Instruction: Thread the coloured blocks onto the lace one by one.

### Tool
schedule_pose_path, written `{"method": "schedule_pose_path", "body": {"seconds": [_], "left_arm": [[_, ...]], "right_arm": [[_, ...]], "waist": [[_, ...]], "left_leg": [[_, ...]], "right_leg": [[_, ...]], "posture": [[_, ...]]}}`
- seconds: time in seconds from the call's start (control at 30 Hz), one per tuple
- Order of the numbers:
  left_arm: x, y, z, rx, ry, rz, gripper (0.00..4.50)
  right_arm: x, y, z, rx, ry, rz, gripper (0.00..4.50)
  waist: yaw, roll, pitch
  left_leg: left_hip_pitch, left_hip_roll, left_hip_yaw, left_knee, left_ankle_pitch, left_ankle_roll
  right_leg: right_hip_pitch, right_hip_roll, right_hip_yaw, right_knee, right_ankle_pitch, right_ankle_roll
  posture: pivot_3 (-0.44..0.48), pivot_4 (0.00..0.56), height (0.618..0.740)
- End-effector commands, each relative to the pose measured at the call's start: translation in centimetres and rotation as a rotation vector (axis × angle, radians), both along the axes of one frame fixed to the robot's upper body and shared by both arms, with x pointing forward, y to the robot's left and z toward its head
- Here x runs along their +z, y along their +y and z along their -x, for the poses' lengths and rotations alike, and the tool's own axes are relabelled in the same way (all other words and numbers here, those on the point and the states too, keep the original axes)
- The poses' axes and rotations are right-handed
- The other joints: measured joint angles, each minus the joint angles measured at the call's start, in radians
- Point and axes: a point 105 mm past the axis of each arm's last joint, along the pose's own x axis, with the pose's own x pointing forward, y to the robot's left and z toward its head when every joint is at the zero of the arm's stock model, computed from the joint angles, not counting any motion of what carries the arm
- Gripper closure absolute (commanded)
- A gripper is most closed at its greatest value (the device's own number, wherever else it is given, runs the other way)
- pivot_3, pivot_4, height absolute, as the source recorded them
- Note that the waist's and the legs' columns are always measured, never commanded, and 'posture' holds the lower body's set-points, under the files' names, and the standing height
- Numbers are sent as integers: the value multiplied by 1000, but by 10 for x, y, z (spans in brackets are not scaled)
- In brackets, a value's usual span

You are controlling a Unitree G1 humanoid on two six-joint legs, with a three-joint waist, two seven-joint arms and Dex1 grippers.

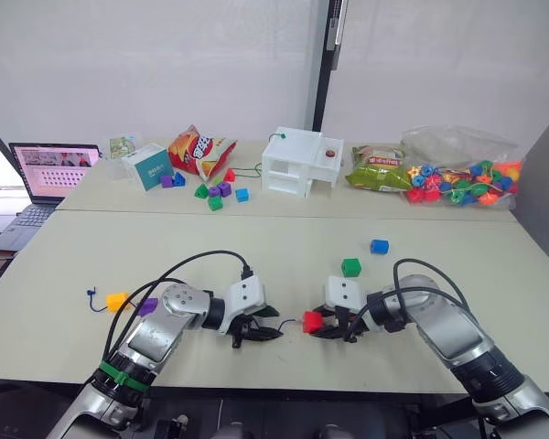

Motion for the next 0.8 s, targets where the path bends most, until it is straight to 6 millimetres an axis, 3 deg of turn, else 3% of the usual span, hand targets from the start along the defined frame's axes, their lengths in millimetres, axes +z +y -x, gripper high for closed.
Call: {"method": "schedule_pose_path", "body": {"seconds": [0.03, 0.1, 0.5, 0.67, 0.8], "left_arm": [[-5, -9, 6, -46, 5, -4, 3973], [-4, -13, 4, -52, -10, -3, 4467], [12, -40, -4, -89, -77, 38, 4467], [17, -36, -5, -70, -82, 55, 4467], [21, -31, 3, -93, -44, 61, 3329]], "right_arm": [[-6, 0, 2, 6, 20, 18, 3336], [-6, 0, 2, 5, 20, 18, 3336], [-7, 1, 3, 3, 22, 13, 3336], [-8, 2, 2, 0, 19, 19, 3336], [-8, 3, 2, -9, 21, 17, 3336]], "waist": [[0, 0, 0], [1, 0, 0], [0, 0, 0], [0, 0, 0], [-1, 0, 0]], "left_leg": [[0, 0, 0, 0, 0, 0], [0, 0, 0, 0, 0, 0], [-1, 0, 0, 0, 0, 0], [-1, 0, 0, 0, 0, 0], [-1, 0, 0, 0, 0, 0]], "right_leg": [[0, 0, 0, 0, 0, 0], [0, 0, 0, 0, 0, 0], [-1, 0, 0, 0, 0, 0], [0, 0, 0, 0, 0, 0], [-1, 0, 0, 0, 0, 0]], "posture": [[0, 150, 740], [0, 150, 740], [0, 150, 740], [0, 150, 740], [0, 150, 740]]}}
